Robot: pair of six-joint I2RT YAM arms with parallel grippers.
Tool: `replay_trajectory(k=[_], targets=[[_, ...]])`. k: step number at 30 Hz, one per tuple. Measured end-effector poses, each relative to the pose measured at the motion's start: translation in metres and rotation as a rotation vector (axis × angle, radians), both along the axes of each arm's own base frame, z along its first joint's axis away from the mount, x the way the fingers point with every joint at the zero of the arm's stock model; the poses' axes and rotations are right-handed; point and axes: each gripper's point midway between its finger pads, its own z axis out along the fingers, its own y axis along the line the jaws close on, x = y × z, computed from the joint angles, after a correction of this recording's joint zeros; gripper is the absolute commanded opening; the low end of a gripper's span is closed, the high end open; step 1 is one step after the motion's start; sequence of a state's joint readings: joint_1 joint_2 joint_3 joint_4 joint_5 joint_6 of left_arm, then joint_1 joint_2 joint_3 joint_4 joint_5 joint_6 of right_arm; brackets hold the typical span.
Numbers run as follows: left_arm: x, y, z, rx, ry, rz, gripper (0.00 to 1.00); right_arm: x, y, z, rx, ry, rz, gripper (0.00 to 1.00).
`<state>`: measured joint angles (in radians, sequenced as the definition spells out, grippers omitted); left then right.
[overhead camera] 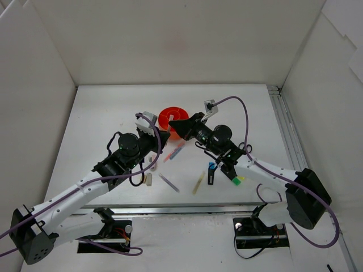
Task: Sort the stationery into containers
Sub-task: Close the pen cap on the pen.
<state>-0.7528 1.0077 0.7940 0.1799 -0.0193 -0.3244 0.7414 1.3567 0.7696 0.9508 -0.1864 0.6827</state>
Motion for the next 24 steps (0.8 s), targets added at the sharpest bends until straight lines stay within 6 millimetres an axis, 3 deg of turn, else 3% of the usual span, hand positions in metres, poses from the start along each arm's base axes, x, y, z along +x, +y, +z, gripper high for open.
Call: replay_trajectory(k=[9,24], targets=[[0.008,-0.001,0.015,-0.019,-0.071,0.020,0.00,0.003,0.001,0.013,0.004,-0.090,-0.016,0.00],[0.033,0.004,0.041,0.202,-0.184,0.005,0.00,0.016,0.005,0.033,0.047,-0.232,-0.004,0.00]])
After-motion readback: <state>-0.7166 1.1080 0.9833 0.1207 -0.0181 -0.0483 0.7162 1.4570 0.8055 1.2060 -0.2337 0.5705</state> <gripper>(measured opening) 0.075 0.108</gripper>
